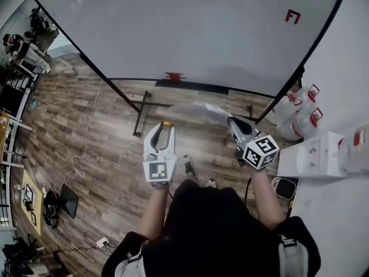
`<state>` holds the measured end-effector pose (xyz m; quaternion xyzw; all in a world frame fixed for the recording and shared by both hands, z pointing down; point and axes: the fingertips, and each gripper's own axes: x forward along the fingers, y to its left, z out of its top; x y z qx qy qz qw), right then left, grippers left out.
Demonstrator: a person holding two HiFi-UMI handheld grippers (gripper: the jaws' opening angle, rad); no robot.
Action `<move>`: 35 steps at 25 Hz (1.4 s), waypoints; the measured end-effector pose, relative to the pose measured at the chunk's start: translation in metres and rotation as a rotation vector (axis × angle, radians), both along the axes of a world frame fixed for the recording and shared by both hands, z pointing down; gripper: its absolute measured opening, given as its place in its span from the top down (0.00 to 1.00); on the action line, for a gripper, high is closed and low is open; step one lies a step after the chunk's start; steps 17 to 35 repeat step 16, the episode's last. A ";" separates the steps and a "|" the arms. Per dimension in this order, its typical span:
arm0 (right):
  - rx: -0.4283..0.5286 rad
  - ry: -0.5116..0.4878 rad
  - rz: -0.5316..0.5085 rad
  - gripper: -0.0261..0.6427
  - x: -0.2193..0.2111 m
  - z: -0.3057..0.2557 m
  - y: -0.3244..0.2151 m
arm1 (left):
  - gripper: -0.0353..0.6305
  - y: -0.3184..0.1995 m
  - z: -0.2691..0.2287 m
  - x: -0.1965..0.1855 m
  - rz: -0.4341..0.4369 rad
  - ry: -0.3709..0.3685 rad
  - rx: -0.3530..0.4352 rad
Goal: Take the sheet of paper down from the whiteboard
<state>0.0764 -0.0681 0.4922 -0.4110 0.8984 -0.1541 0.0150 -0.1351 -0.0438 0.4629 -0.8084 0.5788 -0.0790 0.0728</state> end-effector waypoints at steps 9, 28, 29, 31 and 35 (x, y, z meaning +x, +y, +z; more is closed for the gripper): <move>-0.001 -0.017 0.008 0.96 0.006 0.002 0.015 | 0.75 0.017 0.002 -0.002 -0.021 -0.021 0.009; -0.011 -0.036 0.018 0.96 0.010 0.004 0.022 | 0.75 0.026 0.004 0.000 -0.026 -0.001 -0.011; -0.011 -0.036 0.018 0.96 0.010 0.004 0.022 | 0.75 0.026 0.004 0.000 -0.026 -0.001 -0.011; -0.011 -0.036 0.018 0.96 0.010 0.004 0.022 | 0.75 0.026 0.004 0.000 -0.026 -0.001 -0.011; -0.011 -0.036 0.018 0.96 0.010 0.004 0.022 | 0.75 0.026 0.004 0.000 -0.026 -0.001 -0.011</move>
